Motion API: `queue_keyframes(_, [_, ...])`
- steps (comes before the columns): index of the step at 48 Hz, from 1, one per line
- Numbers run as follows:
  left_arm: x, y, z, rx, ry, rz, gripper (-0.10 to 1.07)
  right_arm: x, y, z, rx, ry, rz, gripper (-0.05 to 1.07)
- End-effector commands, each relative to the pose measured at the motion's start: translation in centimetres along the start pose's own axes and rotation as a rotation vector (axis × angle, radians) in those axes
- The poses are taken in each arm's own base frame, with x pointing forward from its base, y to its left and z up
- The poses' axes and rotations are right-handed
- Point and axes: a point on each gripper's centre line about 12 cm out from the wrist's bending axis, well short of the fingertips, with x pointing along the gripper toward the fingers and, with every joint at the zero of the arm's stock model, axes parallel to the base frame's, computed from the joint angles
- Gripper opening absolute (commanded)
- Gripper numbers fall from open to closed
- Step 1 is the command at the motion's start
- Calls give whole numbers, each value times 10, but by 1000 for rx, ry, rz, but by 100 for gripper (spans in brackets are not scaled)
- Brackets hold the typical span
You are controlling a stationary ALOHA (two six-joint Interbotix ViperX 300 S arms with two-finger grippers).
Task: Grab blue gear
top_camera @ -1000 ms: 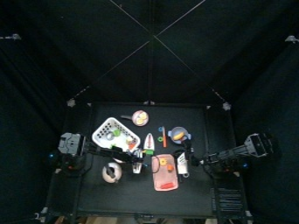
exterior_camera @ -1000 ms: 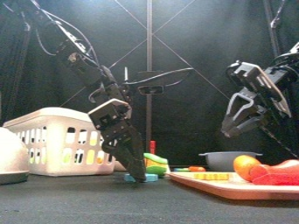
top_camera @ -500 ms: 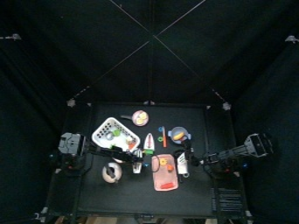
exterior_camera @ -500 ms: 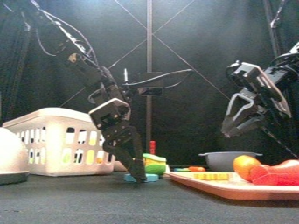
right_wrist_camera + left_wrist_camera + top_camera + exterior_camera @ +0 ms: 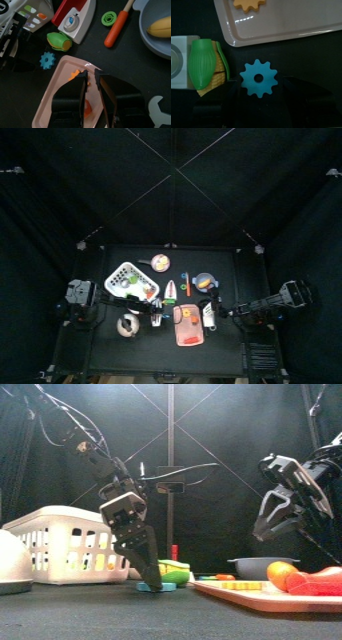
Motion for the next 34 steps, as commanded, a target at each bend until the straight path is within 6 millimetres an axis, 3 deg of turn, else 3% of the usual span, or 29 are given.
queue_keyframes(1, [-17,-4,15,8,-60,-6,76,-1,8,6,11,-14,21,62])
queue_keyframes(34, [-20,-10,16,19,-67,-16,76,-1,9,5,14,-6,28,62])
